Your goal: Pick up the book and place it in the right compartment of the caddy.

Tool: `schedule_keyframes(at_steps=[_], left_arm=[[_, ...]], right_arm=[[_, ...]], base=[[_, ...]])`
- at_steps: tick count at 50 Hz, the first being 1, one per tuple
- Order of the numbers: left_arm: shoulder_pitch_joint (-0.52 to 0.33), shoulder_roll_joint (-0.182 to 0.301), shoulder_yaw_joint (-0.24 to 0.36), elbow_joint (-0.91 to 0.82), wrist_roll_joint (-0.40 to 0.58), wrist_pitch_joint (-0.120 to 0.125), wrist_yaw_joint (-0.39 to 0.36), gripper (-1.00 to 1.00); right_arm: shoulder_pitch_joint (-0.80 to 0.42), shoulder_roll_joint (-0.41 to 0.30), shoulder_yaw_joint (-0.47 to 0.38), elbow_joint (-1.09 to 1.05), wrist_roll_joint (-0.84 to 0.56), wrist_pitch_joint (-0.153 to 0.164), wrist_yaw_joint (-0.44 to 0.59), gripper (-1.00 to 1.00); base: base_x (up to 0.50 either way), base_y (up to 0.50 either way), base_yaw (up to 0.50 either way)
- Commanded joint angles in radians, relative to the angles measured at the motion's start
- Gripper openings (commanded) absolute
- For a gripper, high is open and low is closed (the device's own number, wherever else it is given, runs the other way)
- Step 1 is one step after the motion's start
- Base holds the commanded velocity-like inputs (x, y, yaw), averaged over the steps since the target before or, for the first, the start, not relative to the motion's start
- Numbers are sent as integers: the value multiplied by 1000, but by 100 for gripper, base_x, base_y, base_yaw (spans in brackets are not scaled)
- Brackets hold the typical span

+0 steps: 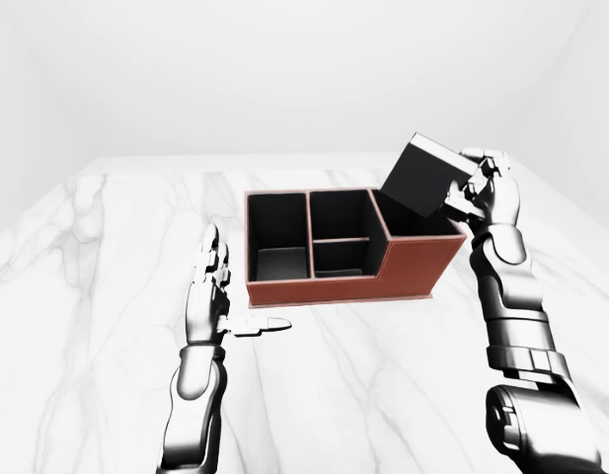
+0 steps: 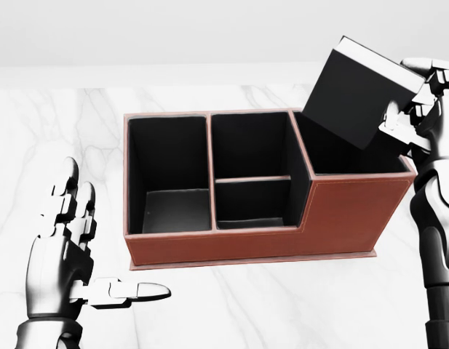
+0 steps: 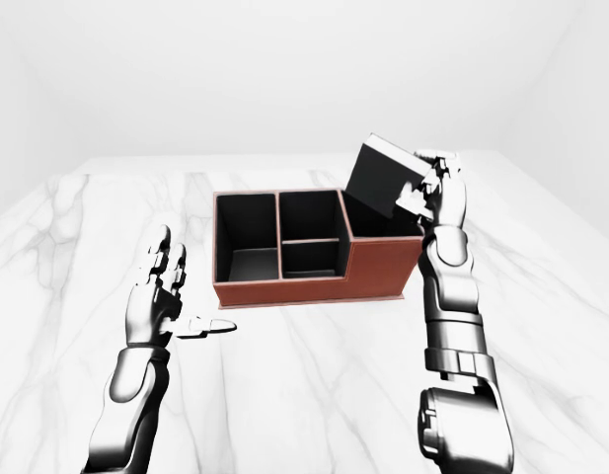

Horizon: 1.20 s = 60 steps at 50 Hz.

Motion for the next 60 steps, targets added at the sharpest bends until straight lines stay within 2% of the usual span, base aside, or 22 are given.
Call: schedule_keyframes(at_steps=[1, 28, 30, 42, 51, 60], left_arm=[[0, 0, 0, 1, 0, -2, -1, 100], [1, -1, -2, 4, 2, -4, 0, 100], [-3, 0, 0, 14, 1, -10, -1, 100], [3, -1, -3, 0, 1, -1, -1, 100], [-4, 0, -1, 18, 1, -12, -3, 100], [0, -1, -3, 8, 1, -6, -2, 100]], right_arm=[[-6, -6, -16, -8, 40, 0, -1, -100], [-16, -24, -19, 46, 29, 0, 6, -100], [-14, -24, -19, 51, 28, 0, 7, -100], [-9, -23, -19, 63, 21, 0, 10, -100], [-13, -28, -21, 76, 18, 0, 14, -100], [-22, -34, -22, 108, 13, 0, 16, -100]], base=[[0, 0, 0], [0, 0, 0], [0, 0, 0], [0, 0, 0], [0, 0, 0], [0, 0, 0]])
